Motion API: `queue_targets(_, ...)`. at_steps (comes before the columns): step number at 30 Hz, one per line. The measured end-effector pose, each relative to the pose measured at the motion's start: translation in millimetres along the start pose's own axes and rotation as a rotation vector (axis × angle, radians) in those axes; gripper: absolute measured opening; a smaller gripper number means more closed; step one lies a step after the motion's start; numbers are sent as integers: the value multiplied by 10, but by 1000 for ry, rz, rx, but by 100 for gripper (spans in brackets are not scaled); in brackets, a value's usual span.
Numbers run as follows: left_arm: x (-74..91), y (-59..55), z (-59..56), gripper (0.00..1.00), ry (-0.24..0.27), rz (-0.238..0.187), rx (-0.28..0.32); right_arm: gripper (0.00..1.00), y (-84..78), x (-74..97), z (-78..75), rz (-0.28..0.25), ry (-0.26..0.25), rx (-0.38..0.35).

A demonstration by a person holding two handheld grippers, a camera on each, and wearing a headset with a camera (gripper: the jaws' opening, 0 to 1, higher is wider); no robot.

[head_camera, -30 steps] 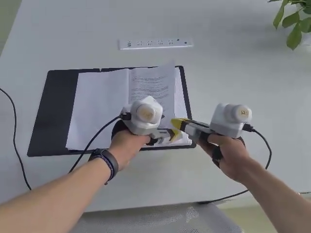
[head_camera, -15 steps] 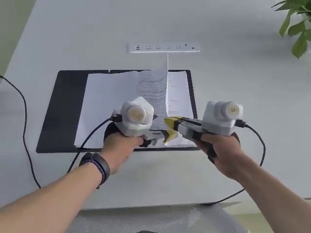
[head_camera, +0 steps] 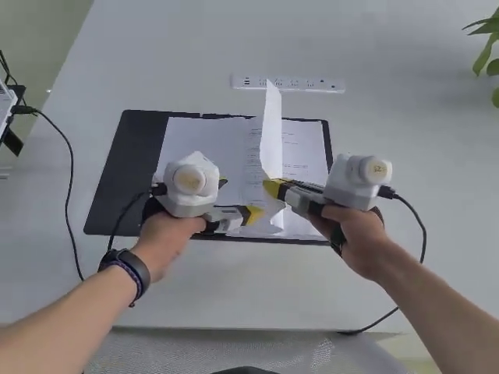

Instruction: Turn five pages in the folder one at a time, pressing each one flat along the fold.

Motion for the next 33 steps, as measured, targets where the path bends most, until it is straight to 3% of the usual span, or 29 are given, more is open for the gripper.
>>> queue_targets(12,505,-195,407,66,100,-3,35,0,99,-260,253,-3,42,8)
queue_targets(26,833,-366,710,67,169,-9,65,0,112,-648,635,9,94,6)
queue_targets(33,941,-438,791,67,189,-14,86,0,134,-842,749,21,122,0)
Point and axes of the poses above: the centre of the closed fingertips' face, and the gripper's own axes: x roughly backward along the fingers, z roughly to its left, y roughly out of its top, the point moved 7 cm from there along x, roughly backward along the fingers, and after that the axes turned 10 degrees about y, right-handed, at the moved point
